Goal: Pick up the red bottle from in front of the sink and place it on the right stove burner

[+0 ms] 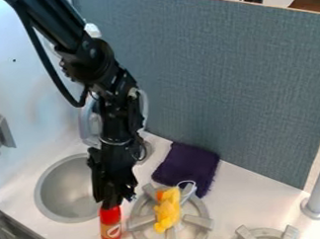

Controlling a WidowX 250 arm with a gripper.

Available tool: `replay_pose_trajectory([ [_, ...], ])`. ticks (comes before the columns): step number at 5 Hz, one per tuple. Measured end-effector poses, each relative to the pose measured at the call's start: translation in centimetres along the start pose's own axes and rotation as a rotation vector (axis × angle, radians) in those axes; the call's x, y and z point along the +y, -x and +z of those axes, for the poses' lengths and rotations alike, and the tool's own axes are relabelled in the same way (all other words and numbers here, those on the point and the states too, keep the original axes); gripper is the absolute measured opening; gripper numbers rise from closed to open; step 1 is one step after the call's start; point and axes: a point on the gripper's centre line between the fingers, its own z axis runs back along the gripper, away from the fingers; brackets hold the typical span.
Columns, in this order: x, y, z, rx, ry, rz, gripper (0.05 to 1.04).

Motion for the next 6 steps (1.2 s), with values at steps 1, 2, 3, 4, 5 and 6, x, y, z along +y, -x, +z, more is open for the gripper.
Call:
replay_pose_trajectory([
  [1,-0.6,0.4,5.9,-0.160,0.002,-0.011,0.335],
  [2,-1.7,0.6,9.0,-0.179,0.033,-0.041,0.335],
  [3,-3.4,-0.4,10.3,-0.190,0.035,-0.089,0.335],
  [4,-6.2,-2.7,11.1,-0.211,0.026,-0.172,0.335],
  [5,-9.8,-4.5,10.4,-0.201,-0.016,-0.272,0.335],
  [6,-12.4,-6.5,9.4,-0.203,-0.034,-0.350,0.335],
])
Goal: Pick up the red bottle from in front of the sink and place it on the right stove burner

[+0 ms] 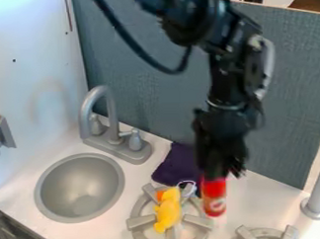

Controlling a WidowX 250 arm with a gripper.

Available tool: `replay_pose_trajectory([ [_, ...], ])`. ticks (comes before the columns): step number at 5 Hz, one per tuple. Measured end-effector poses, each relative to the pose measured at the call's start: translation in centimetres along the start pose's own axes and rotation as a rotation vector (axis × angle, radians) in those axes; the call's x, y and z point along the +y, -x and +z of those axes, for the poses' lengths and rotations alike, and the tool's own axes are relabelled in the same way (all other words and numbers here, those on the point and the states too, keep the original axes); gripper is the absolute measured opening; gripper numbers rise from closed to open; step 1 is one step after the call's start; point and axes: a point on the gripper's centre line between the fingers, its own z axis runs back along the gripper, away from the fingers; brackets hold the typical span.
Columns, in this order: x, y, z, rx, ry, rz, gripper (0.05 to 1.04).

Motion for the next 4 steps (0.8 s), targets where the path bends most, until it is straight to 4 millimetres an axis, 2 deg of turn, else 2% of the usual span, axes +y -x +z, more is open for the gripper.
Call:
replay_pose_trajectory([
  [1,-2.4,-2.9,-1.0,0.002,0.004,-0.094,0.335],
  [2,-4.1,-4.5,-1.5,0.028,0.011,-0.151,0.335],
  [3,-5.3,-5.9,-3.1,0.061,0.014,-0.200,0.335],
  [4,-6.2,-6.3,-3.8,0.085,0.010,-0.230,0.335],
])
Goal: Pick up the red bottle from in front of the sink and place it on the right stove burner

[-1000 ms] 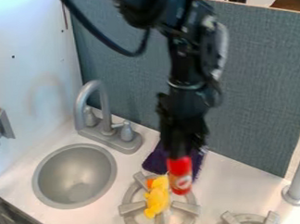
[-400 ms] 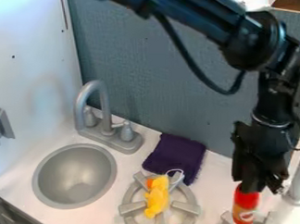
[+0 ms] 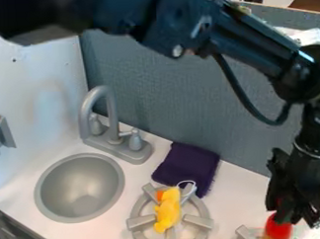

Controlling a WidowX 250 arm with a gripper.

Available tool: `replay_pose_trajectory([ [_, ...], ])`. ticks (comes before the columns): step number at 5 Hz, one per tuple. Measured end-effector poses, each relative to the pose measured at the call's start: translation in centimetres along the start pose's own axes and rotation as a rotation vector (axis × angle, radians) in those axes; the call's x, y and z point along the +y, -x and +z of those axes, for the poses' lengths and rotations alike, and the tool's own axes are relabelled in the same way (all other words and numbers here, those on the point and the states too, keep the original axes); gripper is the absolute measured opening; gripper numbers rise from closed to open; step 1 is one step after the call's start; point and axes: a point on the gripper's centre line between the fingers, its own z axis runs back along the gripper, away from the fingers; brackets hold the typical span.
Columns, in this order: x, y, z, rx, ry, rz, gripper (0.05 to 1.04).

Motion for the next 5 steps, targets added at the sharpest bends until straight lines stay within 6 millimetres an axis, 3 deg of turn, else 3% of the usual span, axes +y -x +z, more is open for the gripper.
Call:
replay_pose_trajectory([
  [5,-1.0,-1.7,-2.5,0.019,0.016,-0.052,0.335],
])
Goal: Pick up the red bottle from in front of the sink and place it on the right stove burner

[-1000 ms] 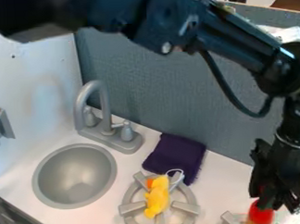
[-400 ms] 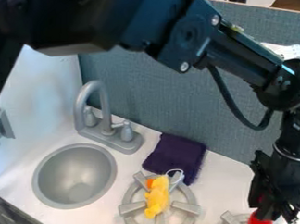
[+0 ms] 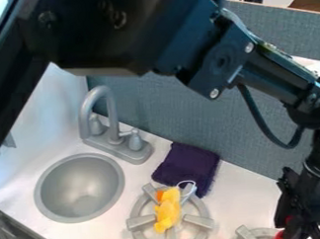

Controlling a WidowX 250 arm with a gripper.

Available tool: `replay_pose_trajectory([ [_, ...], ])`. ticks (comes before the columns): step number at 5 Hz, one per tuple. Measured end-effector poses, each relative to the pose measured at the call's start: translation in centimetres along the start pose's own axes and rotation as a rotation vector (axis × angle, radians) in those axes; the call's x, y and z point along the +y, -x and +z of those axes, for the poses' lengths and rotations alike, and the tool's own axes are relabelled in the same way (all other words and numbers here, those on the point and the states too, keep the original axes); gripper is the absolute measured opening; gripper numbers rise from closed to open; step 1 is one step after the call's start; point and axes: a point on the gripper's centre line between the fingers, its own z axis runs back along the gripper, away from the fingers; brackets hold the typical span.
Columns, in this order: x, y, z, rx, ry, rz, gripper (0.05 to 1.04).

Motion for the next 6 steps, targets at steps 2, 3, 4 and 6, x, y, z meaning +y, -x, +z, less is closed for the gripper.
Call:
replay_pose_trajectory([
  [2,0.1,-0.5,0.0,0.003,-0.004,0.010,0.396],
  [3,0.2,-0.2,-1.5,0.070,0.009,0.033,0.686],
  [4,0.1,0.4,-1.4,0.067,0.007,0.061,0.982],
  [6,-0.4,2.1,4.0,-0.069,-0.034,0.101,1.001],
])
